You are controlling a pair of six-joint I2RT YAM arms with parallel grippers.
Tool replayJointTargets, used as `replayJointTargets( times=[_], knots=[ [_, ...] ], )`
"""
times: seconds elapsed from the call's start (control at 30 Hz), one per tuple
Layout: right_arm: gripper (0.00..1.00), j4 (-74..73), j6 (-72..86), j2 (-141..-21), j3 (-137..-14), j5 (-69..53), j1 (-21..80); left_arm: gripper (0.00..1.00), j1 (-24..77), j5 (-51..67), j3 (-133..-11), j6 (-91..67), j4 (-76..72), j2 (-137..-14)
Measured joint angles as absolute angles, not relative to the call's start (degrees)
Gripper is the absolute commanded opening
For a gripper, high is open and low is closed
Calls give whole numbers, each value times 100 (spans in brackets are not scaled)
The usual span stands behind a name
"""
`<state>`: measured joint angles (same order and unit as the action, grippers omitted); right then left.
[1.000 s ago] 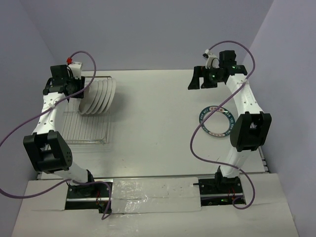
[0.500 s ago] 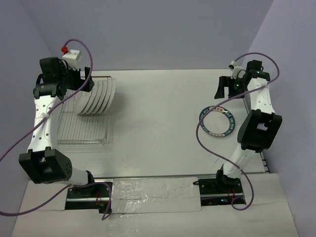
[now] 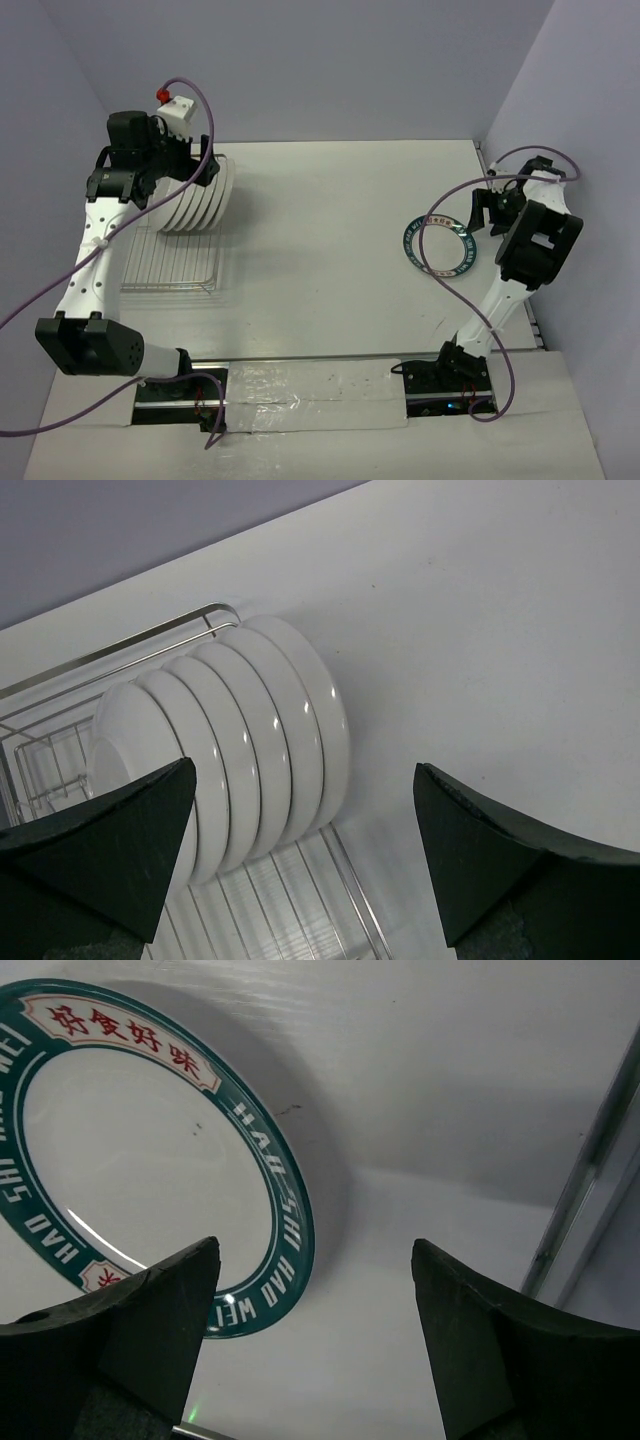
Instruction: Load the plates into the dish rack
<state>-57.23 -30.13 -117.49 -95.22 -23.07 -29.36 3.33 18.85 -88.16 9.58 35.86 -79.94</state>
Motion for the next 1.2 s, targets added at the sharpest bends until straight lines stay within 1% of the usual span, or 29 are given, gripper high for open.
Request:
replayJointTargets(
  times=[0.07, 0.1, 0.17, 0.2, 0.37, 0.47, 0.6, 0.63, 0.67, 0.7, 0.73, 0.8, 0.93, 1.03, 1.2],
  knots=[
    [78, -5719, -3114, -11850, -9522, -2272, -2941, 99, 379, 1820, -8814, 958, 3586, -7983],
    [72, -5717, -3155, -11917, -9522, -2241, -2939, 99, 397, 1791, -8812, 958, 3586, -7979],
    [67, -5717, -3227, -12062, -9524, -2226, -2934, 99, 429, 1728, -8807, 958, 3583, -7968],
    [63, -5719, -3256, -12147, -9524, -2231, -2930, 99, 443, 1699, -8796, 961, 3573, -7959],
    [56, -5819, -3400, -12411, -9568, -2423, -2923, 99, 456, 1597, -8694, 963, 3553, -7909],
    [49, -5951, -3463, -12505, -9627, -2606, -2899, 99, 458, 1559, -8624, 963, 3542, -7907],
    [43, -6215, -3573, -12672, -9771, -2897, -2825, 99, 462, 1542, -8595, 961, 3542, -7907],
    [40, -6252, -3601, -12685, -9771, -2939, -2779, 99, 464, 1540, -8595, 961, 3538, -7907],
    [33, -6298, -3629, -12691, -9769, -2965, -2703, 99, 471, 1538, -8595, 958, 3538, -7907],
    [29, -6324, -3660, -12704, -9767, -2989, -2630, 99, 473, 1535, -8595, 961, 3538, -7907],
    [16, -6355, -3675, -12731, -9771, -3020, -2536, 99, 478, 1531, -8593, 958, 3538, -7907],
    [0, -6530, -3699, -12814, -9817, -3260, -2355, 99, 480, 1529, -8589, 941, 3535, -7907],
    [0, -7094, -3610, -12840, -9878, -3879, -1984, 99, 480, 1538, -8534, 880, 3531, -7907],
    [0, -7146, -3614, -12742, -9878, -4066, -1688, 99, 478, 1712, -8440, 768, 3529, -7889],
    [0, -6980, -3492, -12044, -9933, -4272, -926, 99, 515, 2633, -8313, 445, 3520, -7793]
  ],
)
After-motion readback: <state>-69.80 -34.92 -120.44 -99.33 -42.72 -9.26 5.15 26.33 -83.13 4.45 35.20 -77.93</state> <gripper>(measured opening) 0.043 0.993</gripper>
